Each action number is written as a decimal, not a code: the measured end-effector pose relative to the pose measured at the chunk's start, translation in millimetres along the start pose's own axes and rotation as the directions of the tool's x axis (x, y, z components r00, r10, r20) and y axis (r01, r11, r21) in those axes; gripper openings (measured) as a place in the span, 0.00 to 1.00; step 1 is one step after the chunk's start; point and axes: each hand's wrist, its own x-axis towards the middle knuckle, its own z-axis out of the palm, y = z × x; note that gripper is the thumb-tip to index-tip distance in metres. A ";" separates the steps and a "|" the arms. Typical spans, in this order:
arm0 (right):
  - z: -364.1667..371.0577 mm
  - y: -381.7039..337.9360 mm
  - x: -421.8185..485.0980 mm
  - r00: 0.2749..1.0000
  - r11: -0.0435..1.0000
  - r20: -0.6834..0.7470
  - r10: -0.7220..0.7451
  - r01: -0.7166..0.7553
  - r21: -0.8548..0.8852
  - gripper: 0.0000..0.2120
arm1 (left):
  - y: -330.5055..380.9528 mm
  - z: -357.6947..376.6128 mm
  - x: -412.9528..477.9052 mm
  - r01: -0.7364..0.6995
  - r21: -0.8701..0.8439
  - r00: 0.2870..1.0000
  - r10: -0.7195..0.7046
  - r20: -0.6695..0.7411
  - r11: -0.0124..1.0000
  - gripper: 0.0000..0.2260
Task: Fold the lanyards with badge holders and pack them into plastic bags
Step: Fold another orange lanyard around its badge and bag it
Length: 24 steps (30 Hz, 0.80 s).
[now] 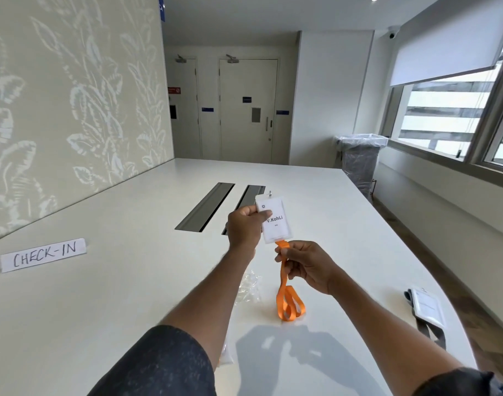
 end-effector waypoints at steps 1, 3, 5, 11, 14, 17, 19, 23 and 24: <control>-0.9 -1.7 1.0 1.000 0.999 0.011 0.000 0.000 -0.032 0.08 | -3.4 0.2 1.5 -0.009 0.014 1.000 0.010 -0.004 1.000 0.11; -2.6 -4.8 4.0 1.000 0.998 0.026 0.000 0.002 -0.070 0.12 | -10.5 0.7 2.6 -0.021 0.023 1.000 0.021 0.005 1.000 0.11; -4.2 -7.6 8.5 0.999 0.997 0.046 -0.022 0.025 -0.068 0.09 | -17.7 1.3 2.5 -0.003 0.046 0.999 0.001 0.046 0.999 0.07; -8.9 -24.8 21.1 0.996 0.996 0.025 -0.088 0.088 -0.001 0.08 | -34.6 -8.7 1.3 0.108 0.029 0.965 -0.112 0.239 0.994 0.09; -12.4 -31.3 23.1 0.993 0.994 0.074 -0.090 0.093 -0.049 0.09 | -42.4 -16.0 -1.0 0.152 0.075 0.930 -0.168 0.326 0.986 0.09; -17.7 -35.5 25.1 0.992 0.994 0.082 -0.091 0.096 -0.060 0.10 | -48.2 -19.8 -5.3 0.184 0.110 0.894 -0.213 0.393 0.977 0.07; -22.6 -38.3 27.3 0.993 0.992 0.070 -0.093 0.098 -0.078 0.11 | -50.5 -21.4 -8.3 0.197 0.118 0.872 -0.229 0.433 0.973 0.08; -31.2 -40.4 29.9 0.997 0.991 0.036 -0.069 0.072 -0.108 0.11 | -51.3 -21.9 -12.8 0.209 0.078 0.859 -0.221 0.462 0.975 0.13; -32.8 -40.2 29.9 0.998 0.990 0.027 -0.065 0.067 -0.121 0.11 | -50.7 -21.4 -13.8 0.212 0.059 0.854 -0.214 0.474 0.976 0.13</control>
